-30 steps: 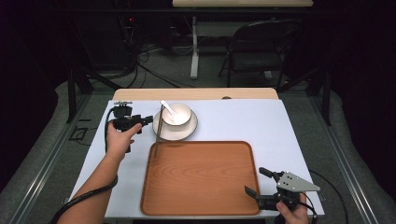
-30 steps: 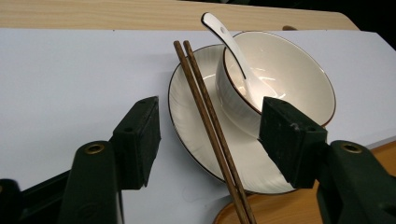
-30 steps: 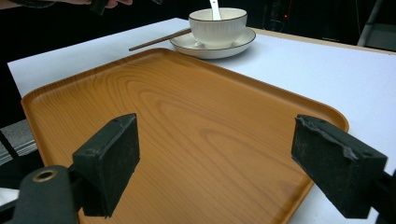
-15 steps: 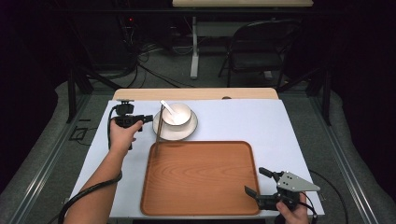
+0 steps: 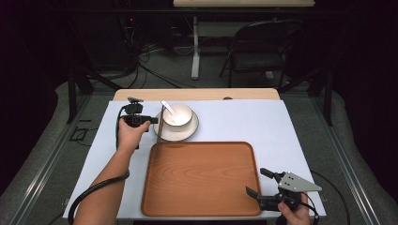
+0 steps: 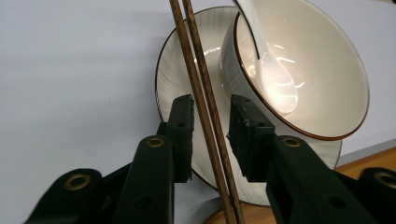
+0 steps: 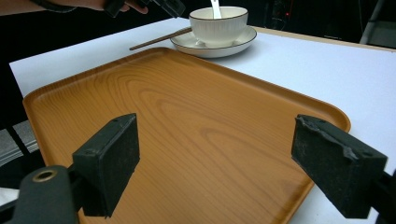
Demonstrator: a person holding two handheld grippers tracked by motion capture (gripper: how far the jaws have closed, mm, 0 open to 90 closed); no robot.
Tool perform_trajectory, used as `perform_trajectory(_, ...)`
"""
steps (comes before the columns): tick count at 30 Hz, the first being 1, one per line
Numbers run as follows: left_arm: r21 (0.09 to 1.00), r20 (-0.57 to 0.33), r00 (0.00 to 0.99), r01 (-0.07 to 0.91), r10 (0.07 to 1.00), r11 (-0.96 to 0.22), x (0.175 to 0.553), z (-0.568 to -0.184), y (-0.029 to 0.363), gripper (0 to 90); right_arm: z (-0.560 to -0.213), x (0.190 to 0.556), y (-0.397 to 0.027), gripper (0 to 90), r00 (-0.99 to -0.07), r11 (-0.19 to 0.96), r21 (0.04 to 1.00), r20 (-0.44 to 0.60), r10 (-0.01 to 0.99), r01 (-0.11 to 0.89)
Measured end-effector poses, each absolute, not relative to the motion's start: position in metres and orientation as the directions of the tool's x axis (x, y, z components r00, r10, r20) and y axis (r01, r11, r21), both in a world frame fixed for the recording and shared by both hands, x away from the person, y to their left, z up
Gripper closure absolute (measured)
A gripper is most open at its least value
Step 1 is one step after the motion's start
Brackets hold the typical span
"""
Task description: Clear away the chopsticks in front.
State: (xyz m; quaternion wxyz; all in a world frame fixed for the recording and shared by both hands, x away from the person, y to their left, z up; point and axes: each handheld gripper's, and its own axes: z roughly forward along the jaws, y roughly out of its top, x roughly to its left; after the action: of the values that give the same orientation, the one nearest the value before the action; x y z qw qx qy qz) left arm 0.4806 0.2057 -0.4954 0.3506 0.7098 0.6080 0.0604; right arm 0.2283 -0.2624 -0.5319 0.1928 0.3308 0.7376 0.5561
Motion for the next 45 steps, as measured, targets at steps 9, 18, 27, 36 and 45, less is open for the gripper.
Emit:
perform_trajectory(9,0.538,-0.354,0.242,0.843,0.903,-0.015,0.487,-0.503,0.204,74.6,-0.532,0.228,-0.263,15.1,-0.708,0.162,0.949,0.083,0.702,0.272)
perform_trajectory(18,0.51,-0.372,0.235,0.86,0.898,-0.014,0.491,-0.509,0.2,76.8,-0.532,0.228,-0.263,15.2,-0.708,0.162,0.948,0.083,0.702,0.272)
perform_trajectory(27,0.439,-0.393,0.194,0.898,0.899,-0.002,0.496,-0.512,0.197,79.7,-0.532,0.228,-0.263,15.1,-0.708,0.165,0.948,0.08,0.702,0.271)
perform_trajectory(36,0.351,-0.43,0.117,0.935,0.895,0.046,0.503,-0.512,0.199,81.7,-0.532,0.228,-0.263,15.1,-0.71,0.167,0.949,0.076,0.7,0.267)
perform_trajectory(45,0.3,-0.45,0.061,0.95,0.891,0.086,0.507,-0.513,0.201,83.9,-0.532,0.227,-0.263,15.1,-0.71,0.168,0.949,0.075,0.7,0.265)
